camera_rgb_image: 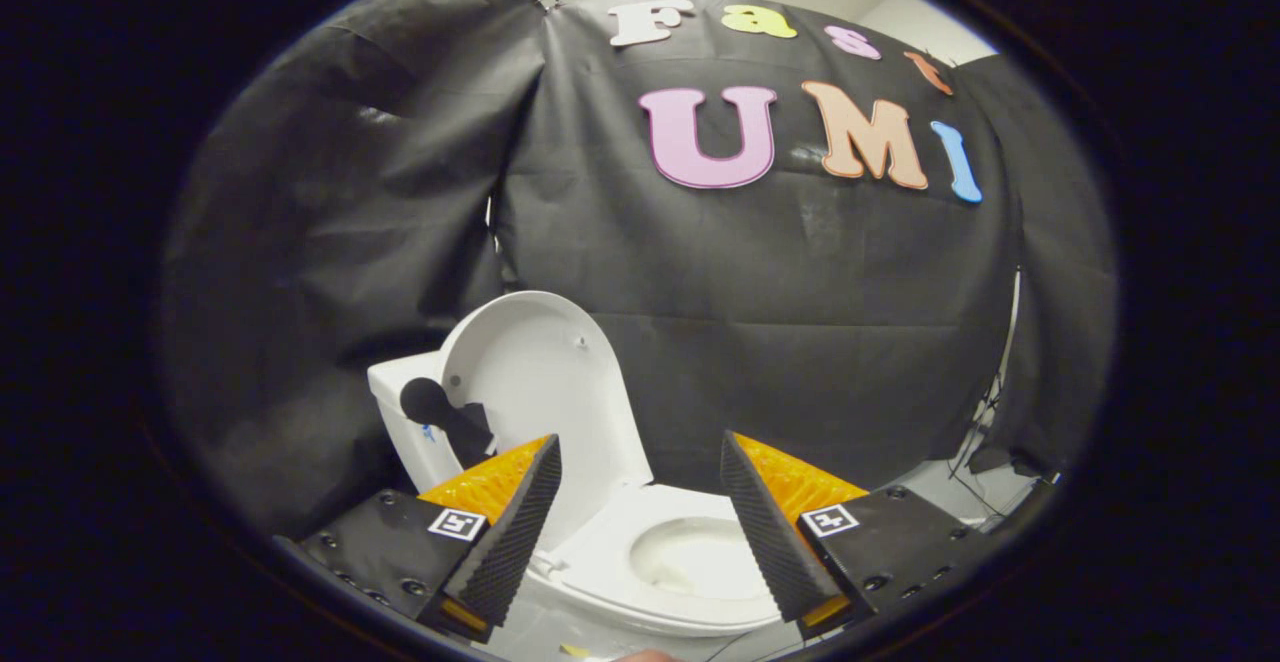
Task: Open the toilet lid.
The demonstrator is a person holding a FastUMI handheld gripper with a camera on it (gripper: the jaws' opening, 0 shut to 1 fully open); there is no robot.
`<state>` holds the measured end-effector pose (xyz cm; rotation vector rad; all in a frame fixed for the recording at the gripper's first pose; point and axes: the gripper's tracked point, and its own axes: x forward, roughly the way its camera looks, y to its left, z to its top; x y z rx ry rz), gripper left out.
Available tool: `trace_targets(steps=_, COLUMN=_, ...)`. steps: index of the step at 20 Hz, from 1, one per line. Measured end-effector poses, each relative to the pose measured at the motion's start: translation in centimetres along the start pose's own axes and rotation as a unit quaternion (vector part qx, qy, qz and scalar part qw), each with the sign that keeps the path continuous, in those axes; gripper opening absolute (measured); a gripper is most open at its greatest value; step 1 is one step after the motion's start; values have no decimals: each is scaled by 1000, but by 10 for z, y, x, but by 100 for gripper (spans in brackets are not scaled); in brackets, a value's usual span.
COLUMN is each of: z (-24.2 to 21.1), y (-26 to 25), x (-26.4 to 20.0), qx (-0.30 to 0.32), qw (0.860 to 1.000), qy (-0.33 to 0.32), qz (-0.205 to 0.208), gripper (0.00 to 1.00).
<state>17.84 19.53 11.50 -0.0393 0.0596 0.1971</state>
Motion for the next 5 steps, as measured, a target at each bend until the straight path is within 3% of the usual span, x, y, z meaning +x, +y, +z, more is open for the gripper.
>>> trace_targets(steps=5, z=20, y=5, x=-8, qx=-2, qw=1000, qy=-30, qz=8, gripper=99)
